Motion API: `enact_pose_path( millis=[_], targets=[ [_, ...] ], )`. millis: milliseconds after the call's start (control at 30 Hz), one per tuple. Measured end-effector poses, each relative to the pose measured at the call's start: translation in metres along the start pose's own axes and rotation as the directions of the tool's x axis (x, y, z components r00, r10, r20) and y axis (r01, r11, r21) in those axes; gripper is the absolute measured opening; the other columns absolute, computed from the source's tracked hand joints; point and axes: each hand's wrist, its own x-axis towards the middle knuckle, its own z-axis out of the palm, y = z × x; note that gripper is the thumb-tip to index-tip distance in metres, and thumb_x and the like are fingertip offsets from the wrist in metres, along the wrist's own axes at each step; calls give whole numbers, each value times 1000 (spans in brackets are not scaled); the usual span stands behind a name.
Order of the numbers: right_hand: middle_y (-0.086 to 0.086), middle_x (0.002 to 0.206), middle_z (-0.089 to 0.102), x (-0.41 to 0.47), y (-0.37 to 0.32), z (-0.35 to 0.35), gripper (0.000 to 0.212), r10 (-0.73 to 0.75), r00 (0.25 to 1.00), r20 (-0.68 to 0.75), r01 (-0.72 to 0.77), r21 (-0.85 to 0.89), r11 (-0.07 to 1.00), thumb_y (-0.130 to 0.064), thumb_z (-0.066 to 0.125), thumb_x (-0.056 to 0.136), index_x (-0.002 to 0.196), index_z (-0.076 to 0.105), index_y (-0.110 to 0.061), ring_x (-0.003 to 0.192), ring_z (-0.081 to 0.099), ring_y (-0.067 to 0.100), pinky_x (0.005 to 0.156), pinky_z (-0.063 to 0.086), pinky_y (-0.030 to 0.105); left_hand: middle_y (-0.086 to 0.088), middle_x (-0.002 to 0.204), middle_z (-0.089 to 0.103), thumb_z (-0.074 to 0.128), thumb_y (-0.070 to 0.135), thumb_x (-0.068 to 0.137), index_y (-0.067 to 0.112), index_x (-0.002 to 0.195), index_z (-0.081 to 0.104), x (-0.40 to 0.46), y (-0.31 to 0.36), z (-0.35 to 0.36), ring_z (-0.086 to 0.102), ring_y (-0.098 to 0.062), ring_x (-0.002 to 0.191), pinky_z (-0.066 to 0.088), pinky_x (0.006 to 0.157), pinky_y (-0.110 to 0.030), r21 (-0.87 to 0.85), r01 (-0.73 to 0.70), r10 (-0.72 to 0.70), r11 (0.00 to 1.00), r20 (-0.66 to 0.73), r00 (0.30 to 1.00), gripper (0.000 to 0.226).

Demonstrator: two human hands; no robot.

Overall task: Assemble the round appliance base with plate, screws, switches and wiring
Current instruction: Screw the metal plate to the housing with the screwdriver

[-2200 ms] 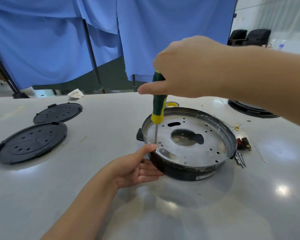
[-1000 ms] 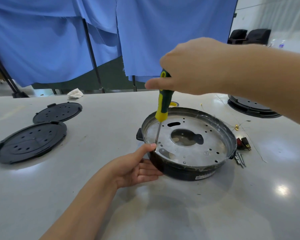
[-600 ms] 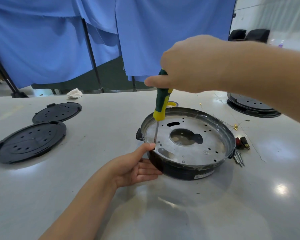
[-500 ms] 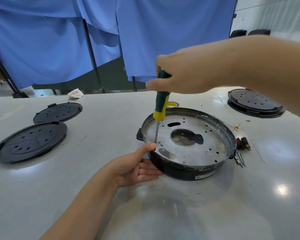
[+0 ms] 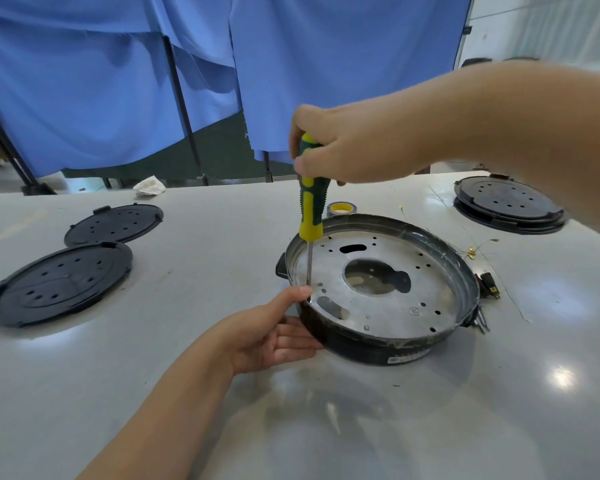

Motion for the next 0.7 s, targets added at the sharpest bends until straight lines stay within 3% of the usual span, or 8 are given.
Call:
enact_pose_path(
  millis=[67, 200, 300, 400, 467, 533, 600, 700],
  targets=[
    [-3, 72, 59, -2, -1, -2, 18, -52, 999, 14, 52, -8, 999, -39, 39, 99, 93, 45, -23, 59, 54, 11, 38, 37, 16, -22, 102, 73, 76, 48, 51, -8, 106, 61, 0, 0, 0, 74, -27, 92, 61, 75, -31, -1, -1, 1, 1000, 2, 1000, 79],
    [0, 60, 50, -1, 1, 7, 48, -134, 981, -138, 97, -246, 964, -56, 34, 95, 70, 42, -16, 52, 45, 15, 47, 26, 26, -23, 101, 73, 74, 45, 56, -7, 102, 63, 0, -1, 0, 74, -27, 90, 61, 74, -31, -14, -3, 3, 1000, 6, 1000, 70],
    [3, 55, 34, 2, 1, 18, 58, -128, 931, -341, -4, -361, 932, -61, 32, 93, 60, 32, -13, 48, 31, 18, 45, 19, 27, -22, 100, 73, 75, 44, 55, -6, 101, 63, 0, -1, 0, 74, -27, 89, 61, 73, -31, -15, -2, 3, 1000, 10, 1000, 69],
    [3, 54, 32, 3, 3, 24, 60, -82, 883, -461, -105, -366, 924, -62, 32, 92, 57, 31, -13, 47, 27, 17, 46, 17, 26, -22, 98, 74, 76, 45, 52, -6, 101, 63, 0, -1, 0, 74, -26, 87, 61, 72, -30, -9, -3, 3, 1000, 3, 1000, 72],
    [2, 58, 37, 5, 8, 24, 54, -57, 908, -414, -70, -284, 956, -59, 32, 94, 64, 37, -14, 49, 31, 17, 46, 20, 28, -23, 98, 74, 76, 45, 52, -6, 102, 62, 0, -1, 0, 74, -27, 87, 61, 71, -31, -9, -2, 2, 1000, -2, 1000, 73],
    [-1, 72, 49, 5, 11, 22, 38, -44, 966, -254, 40, -21, 999, -54, 34, 97, 88, 49, -19, 58, 42, 15, 50, 29, 28, -23, 98, 74, 75, 45, 54, -6, 101, 62, 0, -1, 0, 74, -27, 86, 62, 71, -31, -12, -2, 2, 1000, -4, 1000, 71],
    [-5, 97, 58, 5, 12, 20, 25, -112, 982, -149, 143, 210, 967, -43, 39, 99, 114, 48, -25, 79, 52, 11, 62, 38, 20, -22, 98, 74, 74, 45, 56, -6, 101, 62, 0, -1, 0, 74, -27, 87, 61, 72, -31, -12, 0, 0, 1000, 2, 1000, 70],
    [-8, 109, 57, 1, 13, 19, 17, -211, 969, -126, 239, 279, 930, -32, 43, 99, 116, 47, -31, 88, 54, 6, 70, 40, 16, -22, 99, 74, 75, 45, 56, -6, 102, 62, 0, -1, 0, 74, -27, 88, 61, 75, -32, -14, -1, 1, 1000, 8, 1000, 70]
  ],
)
